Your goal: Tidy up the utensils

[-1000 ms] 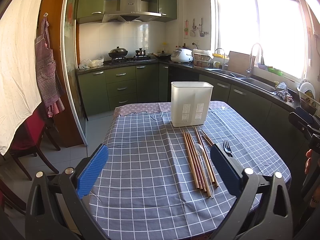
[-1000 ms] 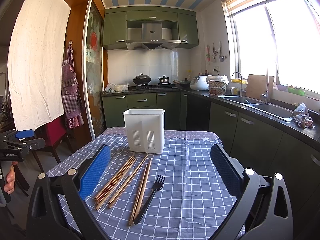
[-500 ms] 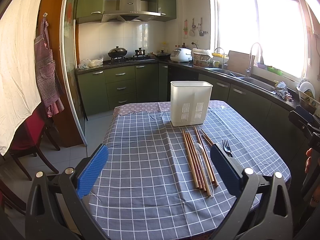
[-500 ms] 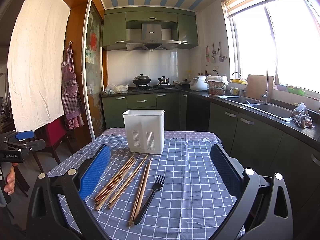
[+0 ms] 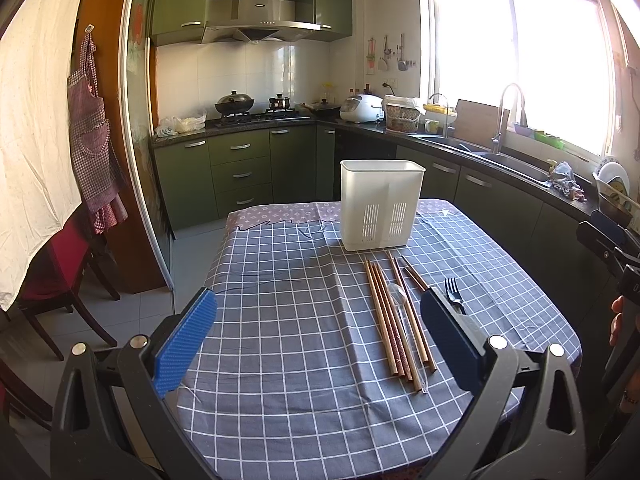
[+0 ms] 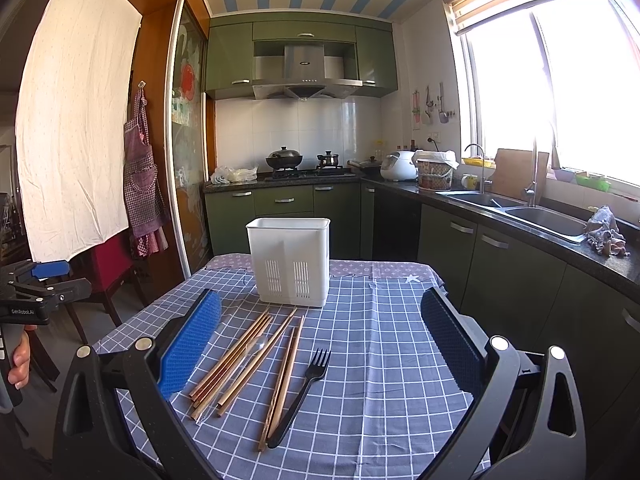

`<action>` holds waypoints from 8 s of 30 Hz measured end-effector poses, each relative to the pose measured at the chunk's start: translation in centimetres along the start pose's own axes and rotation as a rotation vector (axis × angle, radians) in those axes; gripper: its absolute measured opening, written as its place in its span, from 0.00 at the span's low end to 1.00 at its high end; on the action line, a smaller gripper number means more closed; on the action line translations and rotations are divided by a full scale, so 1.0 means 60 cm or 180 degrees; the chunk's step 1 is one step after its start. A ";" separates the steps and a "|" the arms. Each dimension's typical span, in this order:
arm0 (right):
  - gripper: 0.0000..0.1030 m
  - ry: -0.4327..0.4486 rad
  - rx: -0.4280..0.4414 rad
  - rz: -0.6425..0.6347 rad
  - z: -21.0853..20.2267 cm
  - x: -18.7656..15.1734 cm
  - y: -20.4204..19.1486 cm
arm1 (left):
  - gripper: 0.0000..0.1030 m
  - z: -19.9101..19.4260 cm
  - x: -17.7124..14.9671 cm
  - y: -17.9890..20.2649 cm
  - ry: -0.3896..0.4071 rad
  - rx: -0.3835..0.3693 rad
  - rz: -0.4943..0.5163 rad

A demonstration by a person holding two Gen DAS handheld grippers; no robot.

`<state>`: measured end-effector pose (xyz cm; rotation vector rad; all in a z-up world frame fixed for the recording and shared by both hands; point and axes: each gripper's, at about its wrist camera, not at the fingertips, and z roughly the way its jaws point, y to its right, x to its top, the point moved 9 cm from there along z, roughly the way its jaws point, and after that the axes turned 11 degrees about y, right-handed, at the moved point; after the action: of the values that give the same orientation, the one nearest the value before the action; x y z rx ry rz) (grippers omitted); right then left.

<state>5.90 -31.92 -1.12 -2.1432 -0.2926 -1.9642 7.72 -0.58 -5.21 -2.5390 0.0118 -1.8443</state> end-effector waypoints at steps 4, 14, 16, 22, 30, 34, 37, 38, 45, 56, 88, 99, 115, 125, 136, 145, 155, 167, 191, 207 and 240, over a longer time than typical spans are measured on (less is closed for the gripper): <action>0.96 -0.0011 -0.0005 0.0000 0.001 -0.001 0.001 | 0.94 0.003 -0.002 0.001 -0.0017 -0.0007 0.0005; 0.96 -0.0110 -0.0038 -0.0005 0.014 -0.014 0.007 | 0.94 0.025 -0.008 0.003 -0.0143 -0.0031 0.0009; 0.96 -0.0112 -0.0035 -0.0003 0.015 -0.015 0.008 | 0.94 0.027 -0.007 0.003 -0.0149 -0.0028 0.0008; 0.96 -0.0122 -0.0035 0.0002 0.018 -0.018 0.007 | 0.94 0.027 -0.005 0.001 -0.0151 -0.0027 0.0005; 0.96 -0.0376 -0.0091 -0.0004 0.045 -0.029 0.026 | 0.94 0.045 -0.003 0.014 -0.0268 -0.0101 0.0030; 0.96 -0.0723 -0.0144 0.0298 0.082 -0.047 0.066 | 0.94 0.087 -0.008 0.035 -0.0566 -0.0210 0.0047; 0.96 -0.0784 0.0027 0.0364 0.104 -0.041 0.079 | 0.94 0.140 -0.020 0.060 -0.0908 -0.0293 0.0064; 0.96 -0.0836 0.0120 0.0339 0.114 -0.042 0.079 | 0.94 0.158 -0.027 0.069 -0.1018 -0.0320 0.0074; 0.96 -0.1941 0.0236 0.0499 0.203 -0.134 0.115 | 0.77 0.272 -0.098 0.148 -0.1923 -0.0577 0.0058; 0.94 -0.2108 0.0260 0.0809 0.235 -0.167 0.150 | 0.23 0.328 -0.167 0.204 -0.2590 -0.0555 0.0069; 0.95 -0.2218 0.0376 0.0631 0.238 -0.187 0.111 | 0.06 0.354 -0.188 0.259 -0.2596 -0.0341 0.0487; 0.95 -0.2714 0.0479 0.0622 0.244 -0.224 0.071 | 0.04 0.339 -0.151 0.208 -0.2395 -0.0453 0.0356; 0.25 -0.3765 0.0263 0.0502 0.285 -0.300 -0.008 | 0.04 0.288 -0.112 0.187 -0.2107 -0.0675 0.0297; 0.11 -0.3905 0.0114 0.0301 0.299 -0.328 -0.021 | 0.04 0.287 -0.101 0.184 -0.2019 -0.0755 0.0309; 0.09 -0.3293 0.0445 0.0553 0.271 -0.279 -0.015 | 0.04 0.280 0.070 0.166 -0.1433 -0.0846 0.0034; 0.10 -0.2895 0.0772 0.1016 0.233 -0.268 -0.006 | 0.04 0.358 0.312 0.162 -0.0055 -0.0696 -0.0205; 0.10 -0.2646 0.0927 0.1121 0.231 -0.247 0.001 | 0.04 0.483 0.351 0.149 0.0445 -0.0239 -0.0273; 0.10 -0.2240 0.0934 0.0944 0.253 -0.175 -0.010 | 0.04 0.522 0.259 0.161 0.0451 -0.0163 -0.0025; 0.10 -0.0622 0.0379 0.0712 0.531 0.163 -0.011 | 0.35 0.290 0.139 0.077 -0.0010 -0.0332 -0.0051; 0.24 -0.0733 0.0125 0.0283 0.586 0.036 -0.031 | 0.35 0.264 0.049 0.074 -0.0611 -0.0357 -0.0054; 0.30 -0.1466 0.0142 0.0699 0.272 -0.162 0.055 | 0.15 0.425 -0.158 0.153 -0.2388 -0.0524 0.0108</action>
<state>21.58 -30.27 -12.27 -2.4575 -0.1611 -1.3232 28.99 -9.69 -22.17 -3.1374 0.2063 -0.8074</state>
